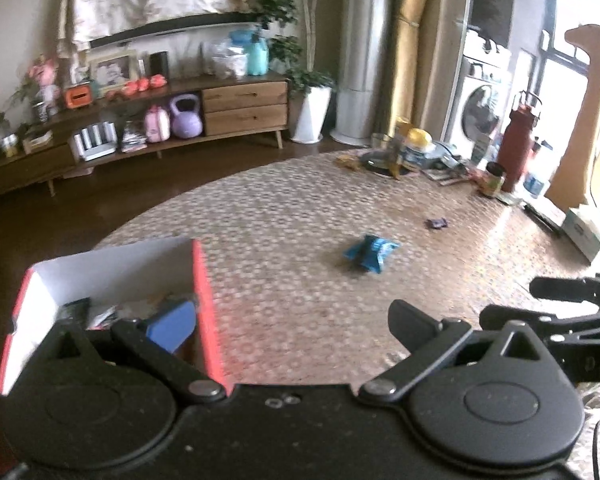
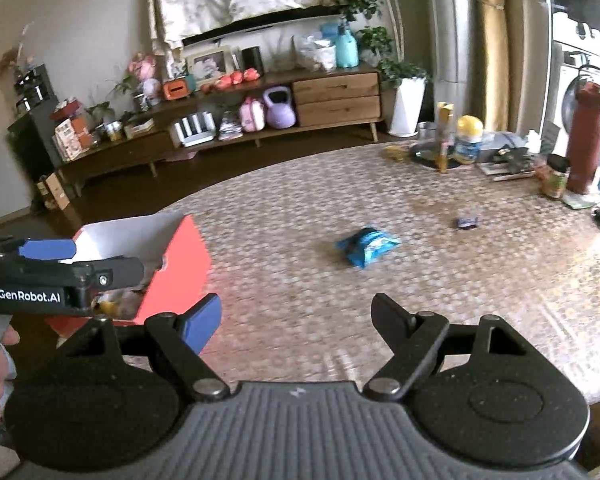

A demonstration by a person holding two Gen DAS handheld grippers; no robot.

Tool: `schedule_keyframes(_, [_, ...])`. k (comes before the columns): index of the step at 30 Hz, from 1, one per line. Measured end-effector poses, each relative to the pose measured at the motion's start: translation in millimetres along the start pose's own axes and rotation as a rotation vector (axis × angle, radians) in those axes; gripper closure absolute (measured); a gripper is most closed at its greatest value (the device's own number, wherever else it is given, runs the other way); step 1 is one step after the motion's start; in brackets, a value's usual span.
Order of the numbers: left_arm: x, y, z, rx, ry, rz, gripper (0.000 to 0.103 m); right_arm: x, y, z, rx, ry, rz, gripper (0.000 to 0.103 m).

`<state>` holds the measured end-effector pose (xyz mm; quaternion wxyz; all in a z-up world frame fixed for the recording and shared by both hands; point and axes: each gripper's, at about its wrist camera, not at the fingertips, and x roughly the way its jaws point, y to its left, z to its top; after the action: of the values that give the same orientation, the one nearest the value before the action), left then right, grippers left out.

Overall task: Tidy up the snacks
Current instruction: 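Withdraw both open tools from the shoebox toward the blue pouch and purple bar, then grasp the blue pouch with the left tool while the right grasps the purple candy bar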

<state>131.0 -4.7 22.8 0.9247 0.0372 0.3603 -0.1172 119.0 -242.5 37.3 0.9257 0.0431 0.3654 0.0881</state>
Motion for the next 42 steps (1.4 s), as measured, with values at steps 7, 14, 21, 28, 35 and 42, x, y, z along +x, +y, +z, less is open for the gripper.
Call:
schedule_keyframes(7, [39.1,-41.4,13.5,0.057,0.039,-0.026,0.000,23.8,-53.6,3.1,0.031,0.029,-0.089,0.021])
schedule_keyframes(14, [85.6,-72.5,39.2,0.088,0.073,-0.025,0.000,54.0,-129.5,13.2,0.118,0.053,-0.181,0.021])
schedule_keyframes(21, [134.8,-93.6,71.5,0.092,0.120,-0.038,0.000,90.3,-187.5,34.0,0.193,0.053,-0.253,0.021])
schedule_keyframes(28, [193.2,-112.8,87.9,0.096,0.180,-0.049,0.000,139.3,-220.7,57.3,0.213,0.091,-0.266,0.021])
schedule_keyframes(35, [246.1,-124.1,92.9,0.087,0.236,-0.058,0.000,196.3,-250.1,82.7,0.237,0.142,-0.263,0.021])
schedule_keyframes(42, [285.5,-125.3,87.7,0.104,0.279,-0.062,0.000,255.1,-265.6,97.5,0.251,0.172,-0.261,0.021])
